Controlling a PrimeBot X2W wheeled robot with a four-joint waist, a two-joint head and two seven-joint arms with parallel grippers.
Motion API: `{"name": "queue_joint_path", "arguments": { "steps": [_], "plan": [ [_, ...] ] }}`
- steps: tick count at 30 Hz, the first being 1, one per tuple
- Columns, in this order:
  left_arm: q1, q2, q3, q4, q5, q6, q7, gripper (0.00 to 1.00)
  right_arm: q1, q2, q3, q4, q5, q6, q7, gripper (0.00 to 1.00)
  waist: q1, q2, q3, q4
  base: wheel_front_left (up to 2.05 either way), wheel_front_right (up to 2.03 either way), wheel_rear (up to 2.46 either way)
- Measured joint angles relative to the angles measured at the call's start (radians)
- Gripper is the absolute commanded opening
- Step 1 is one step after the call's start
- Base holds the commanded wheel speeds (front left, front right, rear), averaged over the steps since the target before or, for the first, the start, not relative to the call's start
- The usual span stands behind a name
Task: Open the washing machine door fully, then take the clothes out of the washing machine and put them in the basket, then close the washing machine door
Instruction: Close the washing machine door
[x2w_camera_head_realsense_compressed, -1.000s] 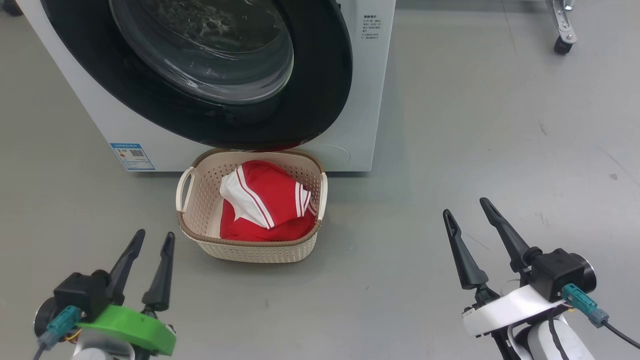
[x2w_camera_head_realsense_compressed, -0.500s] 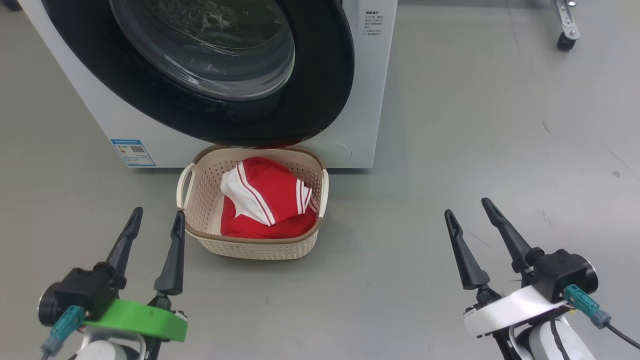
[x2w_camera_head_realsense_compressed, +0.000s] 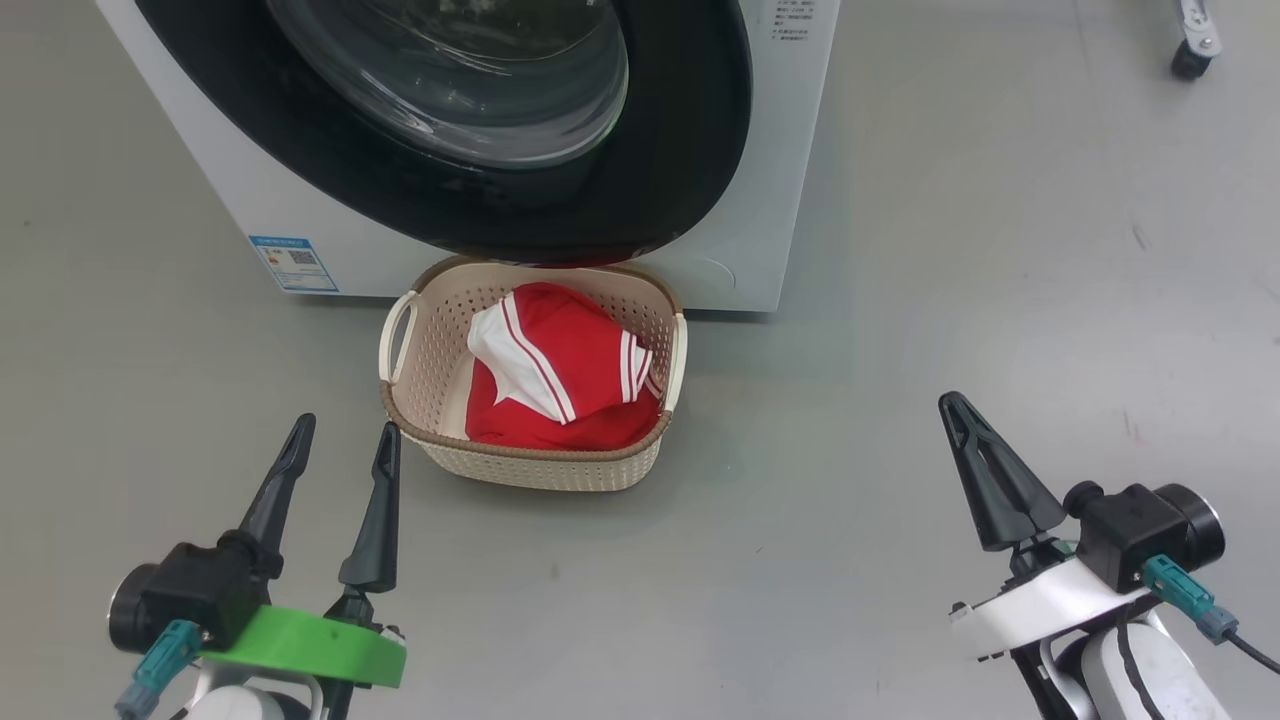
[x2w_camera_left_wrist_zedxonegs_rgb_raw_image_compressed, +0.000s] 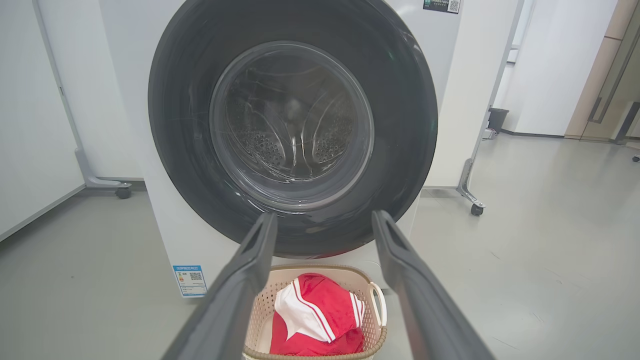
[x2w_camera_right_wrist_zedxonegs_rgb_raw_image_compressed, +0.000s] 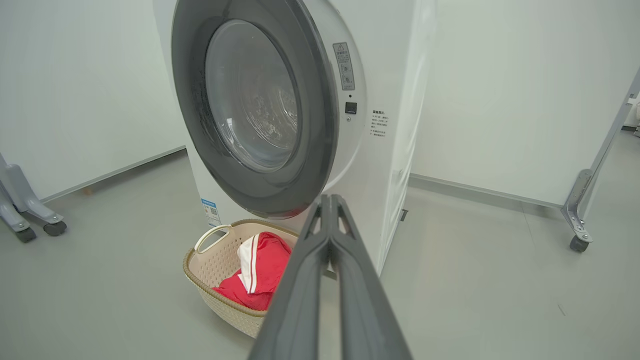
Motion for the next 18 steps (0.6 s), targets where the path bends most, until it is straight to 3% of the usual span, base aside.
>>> {"name": "queue_joint_path", "arguments": {
  "steps": [18],
  "plan": [
    [-0.013, -0.058, -0.007, -0.029, 0.054, -0.034, 0.000, 1.00, -0.280, -0.160, 0.156, 0.011, -0.044, 0.000, 0.049, 0.00, 0.0000, 0.0000, 0.121, 0.114, 0.00, 0.00, 0.00]
  ]
}}
